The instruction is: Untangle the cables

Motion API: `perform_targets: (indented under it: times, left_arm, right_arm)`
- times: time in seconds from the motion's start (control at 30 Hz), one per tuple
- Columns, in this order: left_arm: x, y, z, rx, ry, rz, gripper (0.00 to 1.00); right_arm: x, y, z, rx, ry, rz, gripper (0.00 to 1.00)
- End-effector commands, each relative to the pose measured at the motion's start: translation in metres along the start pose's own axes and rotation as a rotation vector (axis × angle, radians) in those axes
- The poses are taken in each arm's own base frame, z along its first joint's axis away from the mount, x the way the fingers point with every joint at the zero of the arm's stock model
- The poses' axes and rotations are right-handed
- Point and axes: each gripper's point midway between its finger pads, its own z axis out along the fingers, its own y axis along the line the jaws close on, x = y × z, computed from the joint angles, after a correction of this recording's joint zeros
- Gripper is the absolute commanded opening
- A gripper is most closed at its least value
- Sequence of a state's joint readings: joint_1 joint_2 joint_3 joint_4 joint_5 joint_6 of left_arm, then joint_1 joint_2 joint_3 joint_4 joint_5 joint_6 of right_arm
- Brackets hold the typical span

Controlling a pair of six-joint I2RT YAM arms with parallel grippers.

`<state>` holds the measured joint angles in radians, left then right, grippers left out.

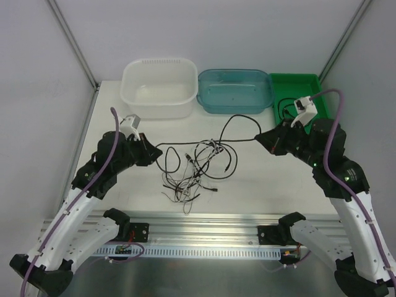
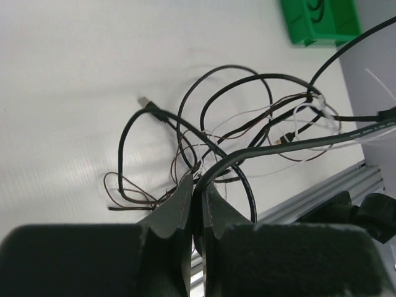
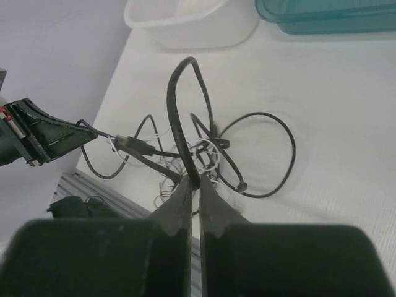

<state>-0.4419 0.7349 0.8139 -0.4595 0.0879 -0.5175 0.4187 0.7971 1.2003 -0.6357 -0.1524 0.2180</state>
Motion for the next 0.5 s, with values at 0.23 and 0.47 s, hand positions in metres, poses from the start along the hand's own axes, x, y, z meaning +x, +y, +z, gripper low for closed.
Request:
perform_targets:
  times: [0.23, 0.47]
  left_arm:
    - [-0.054, -0.086, -0.069, 0.378, -0.016, 0.169, 0.05]
    - [0.025, -0.008, -0.007, 0.117, 0.181, 0.005, 0.62]
  right_arm:
    - [-0.103, 0.084, -0.032, -0.313, -0.24, -0.085, 0.01]
    - [-0.055, 0.055, 0.009, -0.222, -0.052, -0.094, 0.01]
